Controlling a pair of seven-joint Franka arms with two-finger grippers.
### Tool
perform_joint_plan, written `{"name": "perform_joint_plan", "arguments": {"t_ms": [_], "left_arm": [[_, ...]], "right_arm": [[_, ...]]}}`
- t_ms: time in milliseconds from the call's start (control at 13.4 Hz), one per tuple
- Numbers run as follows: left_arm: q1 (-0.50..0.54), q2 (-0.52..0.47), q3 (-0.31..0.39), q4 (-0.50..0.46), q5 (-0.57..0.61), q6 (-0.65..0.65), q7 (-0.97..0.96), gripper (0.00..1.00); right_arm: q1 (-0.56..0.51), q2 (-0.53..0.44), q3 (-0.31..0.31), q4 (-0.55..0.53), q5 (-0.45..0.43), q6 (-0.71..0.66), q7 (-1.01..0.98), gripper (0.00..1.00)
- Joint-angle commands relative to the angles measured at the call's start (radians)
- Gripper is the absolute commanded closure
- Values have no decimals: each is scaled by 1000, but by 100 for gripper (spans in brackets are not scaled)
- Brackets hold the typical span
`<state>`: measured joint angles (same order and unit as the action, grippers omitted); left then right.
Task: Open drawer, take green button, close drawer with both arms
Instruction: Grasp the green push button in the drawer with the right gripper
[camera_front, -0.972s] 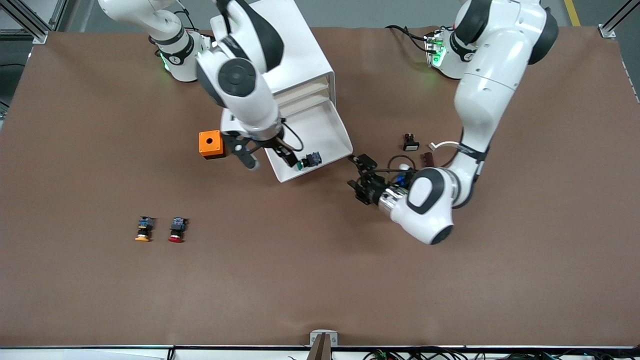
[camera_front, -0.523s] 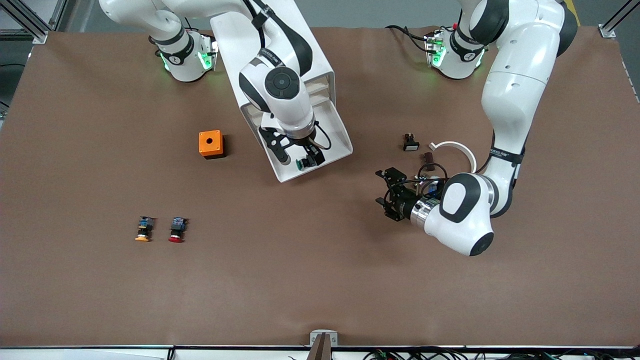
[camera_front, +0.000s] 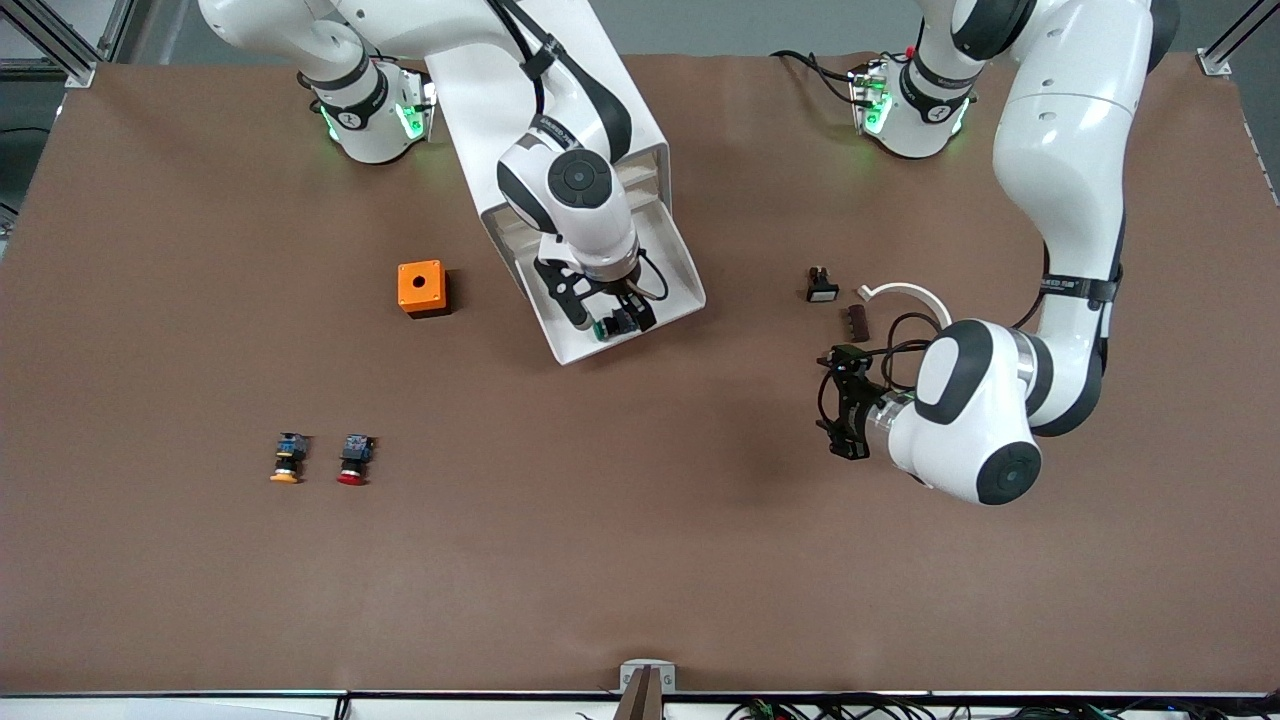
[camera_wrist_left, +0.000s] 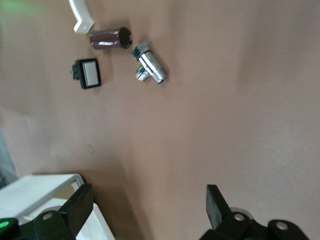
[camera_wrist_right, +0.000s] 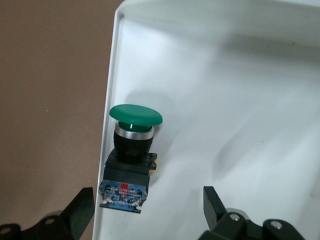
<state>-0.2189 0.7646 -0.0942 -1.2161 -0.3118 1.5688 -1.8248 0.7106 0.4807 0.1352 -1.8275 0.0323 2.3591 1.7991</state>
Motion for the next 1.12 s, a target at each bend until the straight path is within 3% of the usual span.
{"name": "perform_joint_plan", "arguments": {"t_ms": [0, 224, 299, 748, 897, 1047], "left_arm": [[-20, -65, 11, -17, 95, 0, 177, 1], [-25, -65, 8, -17, 105, 32, 329, 1], [-24, -65, 2, -17, 105, 69, 378, 1], [-85, -45, 2, -31, 108, 270, 558, 0], [-129, -30, 2, -34, 108, 315, 558, 0], [-184, -8, 2, -37, 109, 359, 567, 0]], "right_arm": [[13, 4, -9, -6, -35, 14, 29, 36], [4, 2, -9, 4, -72, -1, 8, 88], [-2, -1, -9, 14, -74, -6, -16, 96], [-135, -10, -5, 217, -57, -253, -327, 100], [-222, -11, 10, 221, -55, -273, -537, 100], [-365, -10, 72, 221, -54, -296, -760, 100]]}}
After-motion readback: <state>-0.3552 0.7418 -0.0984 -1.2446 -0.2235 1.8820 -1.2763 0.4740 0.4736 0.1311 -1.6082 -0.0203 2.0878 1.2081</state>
